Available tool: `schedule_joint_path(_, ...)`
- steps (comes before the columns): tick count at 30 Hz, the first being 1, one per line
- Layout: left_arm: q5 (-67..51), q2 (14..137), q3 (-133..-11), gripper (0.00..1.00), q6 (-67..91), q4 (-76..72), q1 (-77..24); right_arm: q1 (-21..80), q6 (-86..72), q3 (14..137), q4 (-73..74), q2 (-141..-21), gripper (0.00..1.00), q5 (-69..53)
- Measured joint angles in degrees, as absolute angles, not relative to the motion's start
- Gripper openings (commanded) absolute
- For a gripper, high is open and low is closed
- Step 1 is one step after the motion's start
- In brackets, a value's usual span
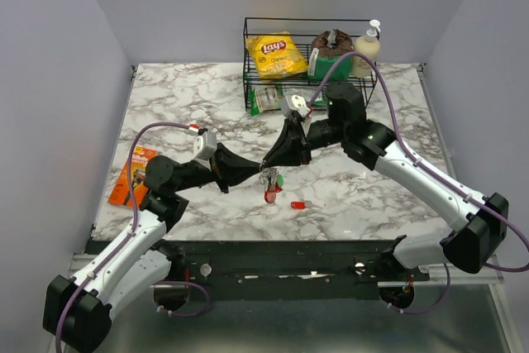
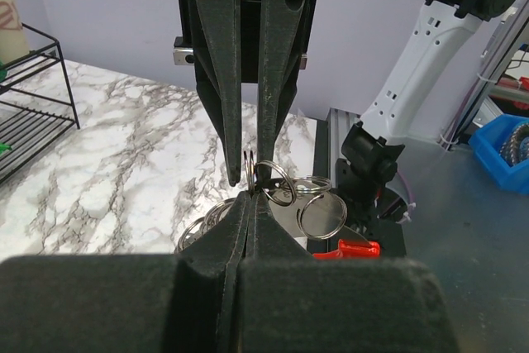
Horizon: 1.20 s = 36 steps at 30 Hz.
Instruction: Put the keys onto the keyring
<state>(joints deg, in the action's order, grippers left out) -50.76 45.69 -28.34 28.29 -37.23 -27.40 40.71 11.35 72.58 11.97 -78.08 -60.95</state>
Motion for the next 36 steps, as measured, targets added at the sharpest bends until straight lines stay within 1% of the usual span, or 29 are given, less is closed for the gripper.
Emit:
schedule_joint_path(2, -50.76, 45.30, -28.01, 0.00, 28.27, -37.26, -27.42, 40.42, 11.33, 72.34, 11.62, -78.08, 0.20, -61.10)
schedule_joint_path(3, -50.72, 45.06, -27.86, 0.00, 28.25, -37.26, -27.44, 40.38, 11.31, 72.25, 11.53, -78.08, 0.12, -61.21)
schedule_joint_path(6, -50.37, 44.62, -27.46, 0.00, 27.99, -37.28, -27.46, 40.05, 10.96, 71.92, 11.18, -78.08, 0.01, -61.87)
schedule_joint_path(12, -49.95, 44.21, -27.24, 0.00, 27.59, -37.52, -27.51, 39.62, 10.55, 71.79, 10.72, -78.13, 0.01, -62.89)
schedule_joint_path(14, -49.95, 44.05, -27.27, 0.07, 27.14, -37.19, -27.57, 39.48, 10.55, 71.79, 10.63, -78.26, 0.01, -63.40)
schedule_joint_path(15, -49.95, 43.94, -27.31, 0.15, 26.68, -36.91, -27.62, 39.35, 10.55, 71.79, 10.59, -78.37, 0.01, -63.86)
schedule_joint_path(18, -49.98, 43.53, -27.75, 0.24, 25.34, -35.16, -27.79, 39.22, 10.57, 71.79, 10.55, -78.70, 0.01, -64.84)
schedule_joint_path(23, -50.04, 43.31, -29.21, 0.28, 23.66, -32.97, -27.88, 38.50, 10.57, 71.79, 10.55, -78.76, 0.01, -66.02)
schedule_joint_path(24, -50.04, 43.31, -29.34, 0.32, 23.44, -32.86, -27.88, 38.46, 10.59, 71.79, 10.52, -78.76, 0.01, -66.13)
schedule_joint_path(25, -50.04, 43.31, -29.41, 0.34, 23.29, -32.86, -27.88, 38.44, 10.59, 71.79, 10.52, -78.76, 0.01, -66.24)
schedule_joint_path(36, -49.98, 45.04, -30.63, 0.38, 22.02, -30.94, -27.99, 38.13, 10.59, 71.79, 10.52, -78.76, 0.01, -66.35)
